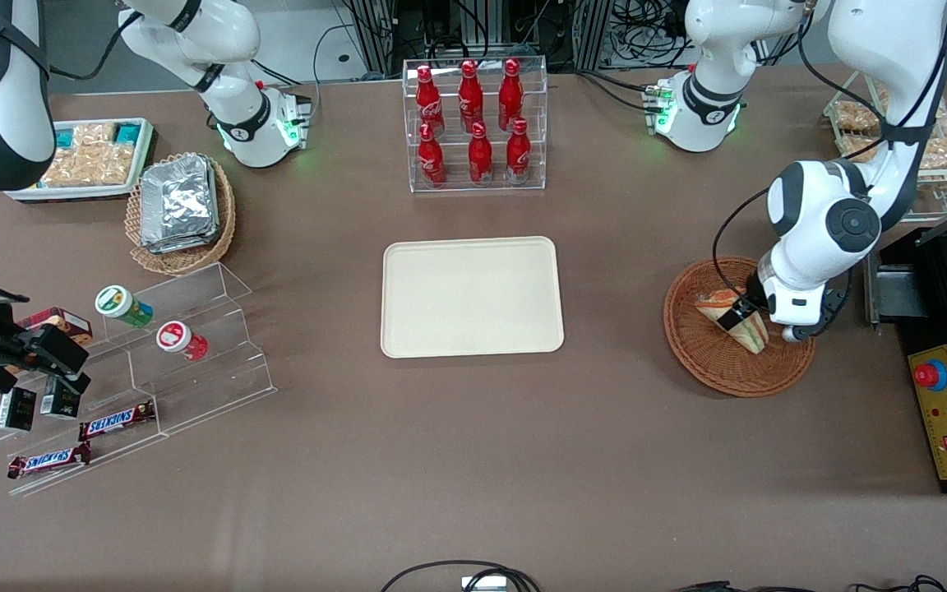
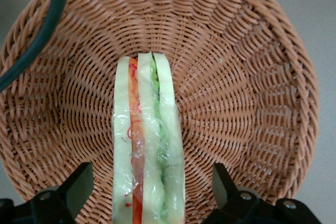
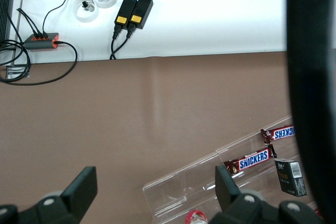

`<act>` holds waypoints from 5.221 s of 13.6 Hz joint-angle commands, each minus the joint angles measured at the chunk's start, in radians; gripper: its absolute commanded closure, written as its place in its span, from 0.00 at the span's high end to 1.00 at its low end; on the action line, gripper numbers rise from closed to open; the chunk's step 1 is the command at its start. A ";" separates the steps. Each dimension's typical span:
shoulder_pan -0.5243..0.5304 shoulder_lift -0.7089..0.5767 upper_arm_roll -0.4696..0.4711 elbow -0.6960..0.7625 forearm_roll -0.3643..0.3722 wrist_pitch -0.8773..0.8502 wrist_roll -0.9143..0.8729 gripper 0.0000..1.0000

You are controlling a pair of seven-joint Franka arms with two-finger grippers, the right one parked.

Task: Place sandwich from basket to tray
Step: 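Lower the left gripper and close it on the wrapped sandwich, then lift the sandwich and carry it over the beige tray, then lower the sandwich onto the tray and open the left gripper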

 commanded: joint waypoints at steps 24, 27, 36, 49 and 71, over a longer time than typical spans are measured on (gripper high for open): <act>-0.053 -0.134 -0.257 0.322 0.029 -0.510 0.133 0.00; -0.053 -0.123 -0.372 0.330 0.085 -0.487 0.127 0.00; -0.156 0.004 -0.500 0.330 0.187 -0.404 0.088 0.00; -0.382 0.411 -0.497 0.414 0.552 -0.278 -0.342 0.00; -0.344 0.462 -0.487 0.754 0.452 -0.539 -0.388 0.89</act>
